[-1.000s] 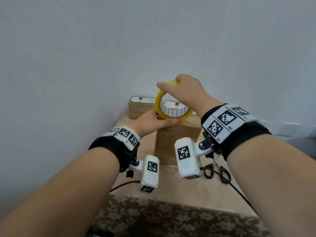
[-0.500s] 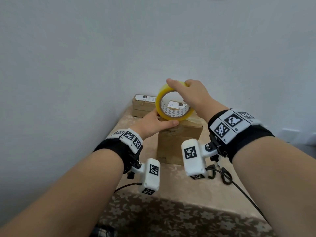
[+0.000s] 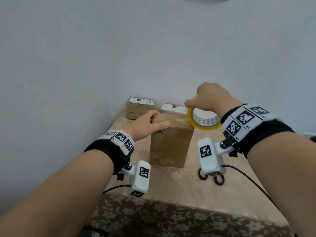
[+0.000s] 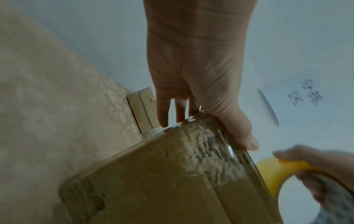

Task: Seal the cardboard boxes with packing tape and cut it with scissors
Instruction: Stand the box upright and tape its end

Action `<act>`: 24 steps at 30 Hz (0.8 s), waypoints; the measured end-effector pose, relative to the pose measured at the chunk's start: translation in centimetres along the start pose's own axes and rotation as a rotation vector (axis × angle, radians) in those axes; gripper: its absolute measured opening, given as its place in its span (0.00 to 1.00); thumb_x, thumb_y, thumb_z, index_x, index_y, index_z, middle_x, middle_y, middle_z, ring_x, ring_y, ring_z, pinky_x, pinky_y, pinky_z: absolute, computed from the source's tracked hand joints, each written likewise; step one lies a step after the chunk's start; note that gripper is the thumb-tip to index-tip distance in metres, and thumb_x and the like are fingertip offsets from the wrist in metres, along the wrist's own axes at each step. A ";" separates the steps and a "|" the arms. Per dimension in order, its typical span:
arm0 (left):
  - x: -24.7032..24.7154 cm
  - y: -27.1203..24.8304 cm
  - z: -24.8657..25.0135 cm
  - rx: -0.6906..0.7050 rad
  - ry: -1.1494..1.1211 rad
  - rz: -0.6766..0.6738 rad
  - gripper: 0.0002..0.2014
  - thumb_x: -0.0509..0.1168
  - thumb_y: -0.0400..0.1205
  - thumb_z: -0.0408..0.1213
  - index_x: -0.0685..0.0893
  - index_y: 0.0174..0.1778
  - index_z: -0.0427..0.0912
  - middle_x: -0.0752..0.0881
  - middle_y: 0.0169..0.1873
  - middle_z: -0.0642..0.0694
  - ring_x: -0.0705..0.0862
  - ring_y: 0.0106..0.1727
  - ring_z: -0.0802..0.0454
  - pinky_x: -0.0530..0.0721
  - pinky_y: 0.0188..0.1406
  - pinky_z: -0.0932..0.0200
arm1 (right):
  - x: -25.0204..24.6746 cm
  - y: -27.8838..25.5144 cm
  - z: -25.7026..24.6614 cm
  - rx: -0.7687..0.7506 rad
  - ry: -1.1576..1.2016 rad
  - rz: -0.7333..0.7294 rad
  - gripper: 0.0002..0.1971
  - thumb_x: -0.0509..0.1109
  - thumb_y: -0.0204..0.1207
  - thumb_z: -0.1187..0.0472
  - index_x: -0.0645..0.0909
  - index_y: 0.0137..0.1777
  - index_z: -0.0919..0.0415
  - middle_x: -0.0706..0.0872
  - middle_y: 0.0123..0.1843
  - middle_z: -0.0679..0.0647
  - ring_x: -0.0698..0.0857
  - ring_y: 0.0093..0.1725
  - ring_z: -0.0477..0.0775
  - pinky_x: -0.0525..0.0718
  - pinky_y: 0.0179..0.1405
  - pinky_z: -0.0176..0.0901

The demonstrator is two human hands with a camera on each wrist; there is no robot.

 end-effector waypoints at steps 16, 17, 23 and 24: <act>4.2 2.5 6.0 0.159 1.030 -0.201 0.53 0.51 0.74 0.73 0.50 0.82 0.33 0.56 0.81 0.36 0.56 0.81 0.42 0.55 0.79 0.49 | 0.6 0.9 1.6 0.013 0.037 -0.027 0.22 0.71 0.68 0.43 0.71 0.27 0.59 0.74 0.27 0.52 0.74 0.29 0.53 0.66 0.26 0.41; 4.2 2.5 6.0 0.171 0.997 -0.190 0.51 0.53 0.76 0.71 0.49 0.82 0.33 0.55 0.82 0.37 0.57 0.81 0.42 0.57 0.79 0.50 | 0.7 1.1 1.7 0.018 0.060 -0.034 0.23 0.69 0.71 0.41 0.71 0.28 0.59 0.75 0.28 0.52 0.75 0.31 0.53 0.66 0.27 0.42; 3.1 2.3 4.5 0.196 0.870 -0.108 0.46 0.61 0.75 0.67 0.58 0.78 0.36 0.71 0.72 0.40 0.72 0.70 0.43 0.71 0.68 0.50 | 0.3 1.5 1.8 -0.010 0.056 -0.048 0.24 0.65 0.76 0.39 0.72 0.29 0.59 0.76 0.31 0.51 0.75 0.33 0.51 0.65 0.26 0.41; 3.1 2.3 4.4 0.201 0.861 -0.109 0.44 0.61 0.75 0.66 0.60 0.77 0.37 0.73 0.71 0.41 0.73 0.69 0.43 0.72 0.67 0.50 | 0.5 1.4 2.4 0.002 0.039 -0.082 0.23 0.66 0.75 0.40 0.74 0.28 0.58 0.77 0.31 0.51 0.76 0.33 0.51 0.66 0.27 0.41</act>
Point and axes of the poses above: each hand's wrist, its own y-axis towards the middle knuckle, its own x-axis out of the palm, z = x × y, the point moved 3 cm from there along y, towards the middle knuckle
